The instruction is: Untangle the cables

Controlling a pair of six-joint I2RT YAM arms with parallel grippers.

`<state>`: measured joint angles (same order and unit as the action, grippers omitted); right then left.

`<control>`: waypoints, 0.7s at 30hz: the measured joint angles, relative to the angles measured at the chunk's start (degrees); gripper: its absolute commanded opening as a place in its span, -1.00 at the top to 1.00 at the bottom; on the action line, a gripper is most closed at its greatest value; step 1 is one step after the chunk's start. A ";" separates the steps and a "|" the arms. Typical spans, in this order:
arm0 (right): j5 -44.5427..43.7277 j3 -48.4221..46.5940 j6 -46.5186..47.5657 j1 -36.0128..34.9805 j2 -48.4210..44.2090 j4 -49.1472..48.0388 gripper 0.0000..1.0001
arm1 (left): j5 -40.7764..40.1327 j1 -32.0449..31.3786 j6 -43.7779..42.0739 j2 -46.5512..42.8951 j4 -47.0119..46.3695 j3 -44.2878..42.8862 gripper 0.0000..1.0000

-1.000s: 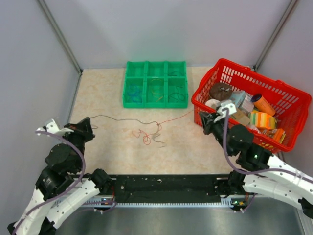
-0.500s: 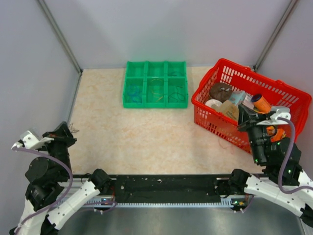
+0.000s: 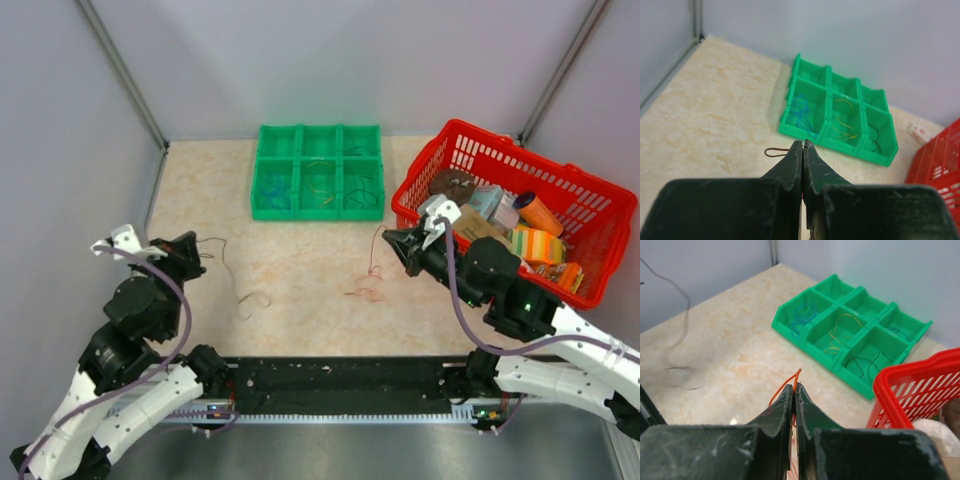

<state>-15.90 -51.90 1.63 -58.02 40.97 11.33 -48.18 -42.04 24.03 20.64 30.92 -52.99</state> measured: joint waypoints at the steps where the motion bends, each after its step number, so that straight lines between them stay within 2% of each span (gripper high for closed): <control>1: 0.66 0.61 -0.70 0.00 0.59 -0.13 1.00 | 1.38 0.00 0.48 1.20 -0.07 0.35 1.00; 8: 1.95 6.32 -6.10 0.00 -1.60 -0.35 1.00 | 6.25 0.00 3.15 5.40 0.07 5.49 1.00; 15: 2.38 6.62 -8.31 0.00 -2.47 -0.35 1.00 | 8.63 0.00 6.80 9.57 0.00 10.64 1.00; 21: 6.60 8.83 -11.56 0.00 7.10 -6.21 1.00 | 9.79 0.00 10.60 12.33 0.39 12.90 1.00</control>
<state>-9.30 -43.07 -9.93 -58.02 48.07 5.13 -38.39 -42.04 34.63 32.97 31.31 -40.10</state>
